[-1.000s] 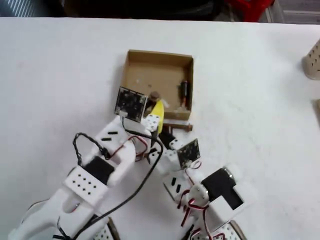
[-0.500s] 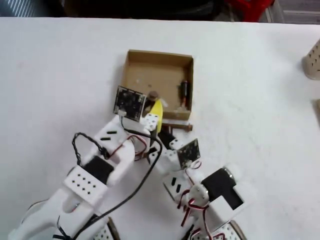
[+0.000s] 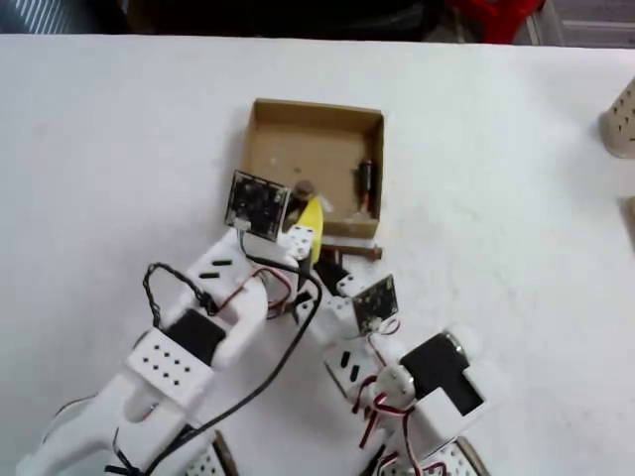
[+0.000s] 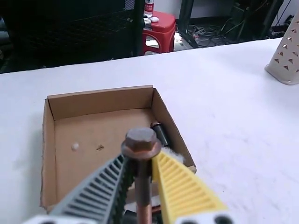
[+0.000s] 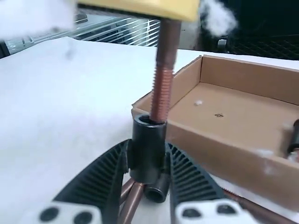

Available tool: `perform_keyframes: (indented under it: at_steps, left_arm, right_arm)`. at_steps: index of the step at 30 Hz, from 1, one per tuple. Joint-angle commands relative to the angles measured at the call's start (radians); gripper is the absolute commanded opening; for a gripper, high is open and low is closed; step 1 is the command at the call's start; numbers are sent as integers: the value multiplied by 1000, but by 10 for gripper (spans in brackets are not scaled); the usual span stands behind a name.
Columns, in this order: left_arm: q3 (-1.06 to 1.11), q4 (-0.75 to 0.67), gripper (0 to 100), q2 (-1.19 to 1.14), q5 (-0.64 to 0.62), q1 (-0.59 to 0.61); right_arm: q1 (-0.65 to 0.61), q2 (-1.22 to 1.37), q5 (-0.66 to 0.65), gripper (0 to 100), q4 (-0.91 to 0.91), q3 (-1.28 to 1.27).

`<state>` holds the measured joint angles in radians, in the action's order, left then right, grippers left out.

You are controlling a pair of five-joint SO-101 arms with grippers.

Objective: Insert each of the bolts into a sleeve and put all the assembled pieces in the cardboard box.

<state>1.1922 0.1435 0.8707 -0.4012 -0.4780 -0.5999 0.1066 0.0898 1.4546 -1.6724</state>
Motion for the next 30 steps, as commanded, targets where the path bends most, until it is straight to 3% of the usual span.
perform_keyframes:
  at_steps: [1,12,25,30]
  left_arm:
    - [-41,37,23,39,-3,2]
    - [-40,40,23,39,-3,-2]
    - [-37,249,23,31,-3,5]
    - [46,216,24,33,-3,-2]
  right_arm:
    - [39,1,5,17,27,20]
    - [47,1,5,17,25,31]
    - [50,1,5,17,27,31]
    - [50,1,5,17,28,31]
